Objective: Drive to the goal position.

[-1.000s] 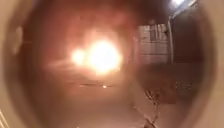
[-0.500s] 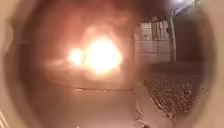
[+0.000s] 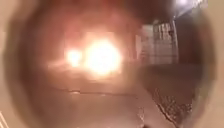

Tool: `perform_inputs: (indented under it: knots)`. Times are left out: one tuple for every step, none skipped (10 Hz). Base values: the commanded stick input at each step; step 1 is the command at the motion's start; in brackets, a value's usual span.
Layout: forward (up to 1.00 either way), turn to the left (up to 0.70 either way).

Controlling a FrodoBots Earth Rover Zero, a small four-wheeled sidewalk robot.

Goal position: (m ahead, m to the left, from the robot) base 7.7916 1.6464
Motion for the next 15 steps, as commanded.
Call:
perform_inputs:
  knots:
    - [0.7, -0.35]
    - [0.7, -0.35]
    - [0.7, -0.35]
    - [0.7, -0.35]
    - [0.7, -0.29]
    - [0.7, 0.0]
    - [0.7, 0.0]
    - [0.7, 0.0]
    - [0.7, 0.0]
    - [0.7, 0.0]
    - [0.7, 0.0]
    - [0.7, 0.0]
    - [0.7, 0.0]
    - [0.6, 0.0]
    - [0.19, 0.0]
